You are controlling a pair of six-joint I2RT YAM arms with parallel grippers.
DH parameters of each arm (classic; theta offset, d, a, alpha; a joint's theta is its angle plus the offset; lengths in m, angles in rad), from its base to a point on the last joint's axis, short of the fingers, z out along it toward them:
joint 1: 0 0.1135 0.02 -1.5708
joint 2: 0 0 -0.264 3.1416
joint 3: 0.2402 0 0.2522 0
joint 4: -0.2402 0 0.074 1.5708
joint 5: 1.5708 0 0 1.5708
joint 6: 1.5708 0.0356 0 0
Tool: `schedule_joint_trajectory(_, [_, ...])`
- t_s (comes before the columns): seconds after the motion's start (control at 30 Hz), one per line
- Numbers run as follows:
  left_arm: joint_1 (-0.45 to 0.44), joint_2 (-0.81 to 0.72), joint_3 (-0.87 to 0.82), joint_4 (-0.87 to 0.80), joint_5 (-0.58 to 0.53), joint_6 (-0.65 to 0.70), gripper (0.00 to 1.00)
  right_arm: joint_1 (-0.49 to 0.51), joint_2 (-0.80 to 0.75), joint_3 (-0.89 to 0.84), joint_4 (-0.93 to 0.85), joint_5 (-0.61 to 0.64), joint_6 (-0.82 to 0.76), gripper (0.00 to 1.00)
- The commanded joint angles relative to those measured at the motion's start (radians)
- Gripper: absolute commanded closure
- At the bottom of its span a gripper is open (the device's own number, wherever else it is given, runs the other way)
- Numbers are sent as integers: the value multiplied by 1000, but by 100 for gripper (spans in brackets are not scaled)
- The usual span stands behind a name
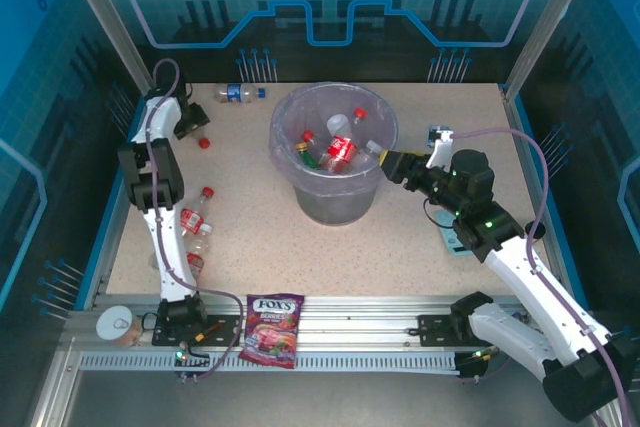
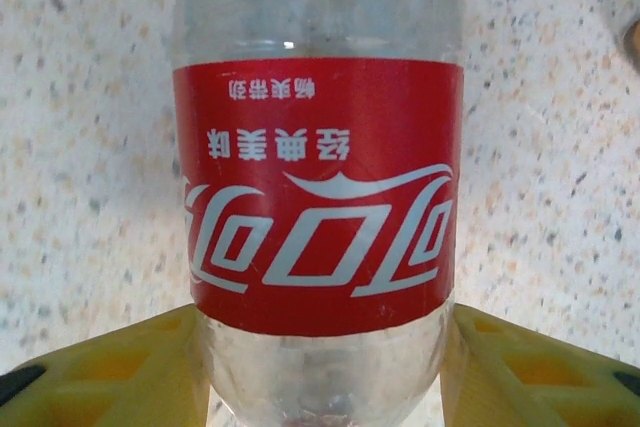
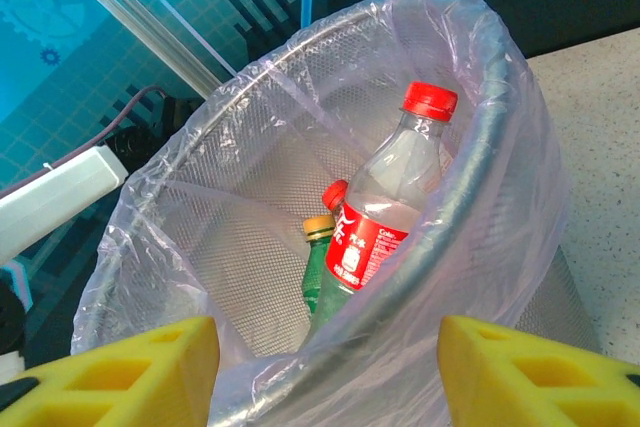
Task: Put the plastic bottles in the bin
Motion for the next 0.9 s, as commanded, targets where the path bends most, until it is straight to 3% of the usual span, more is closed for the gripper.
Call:
schedule_joint_trajectory(0.0, [-3, -153, -129, 41, 50, -46, 45, 14, -8, 20, 30, 5, -25, 39])
schedule_joint_trajectory(0.23, [-44, -374, -408, 124, 72, -94, 45, 0, -14, 5, 58, -43, -35, 39])
schedule_joint_trajectory(0.5, [-159, -626, -656, 189, 62, -139, 45, -13, -42, -2, 50, -65, -61, 39])
schedule_joint_trajectory(0.87, [-228, -985, -782, 114, 37, -107, 45, -53, -72, -9, 22, -88, -78, 38])
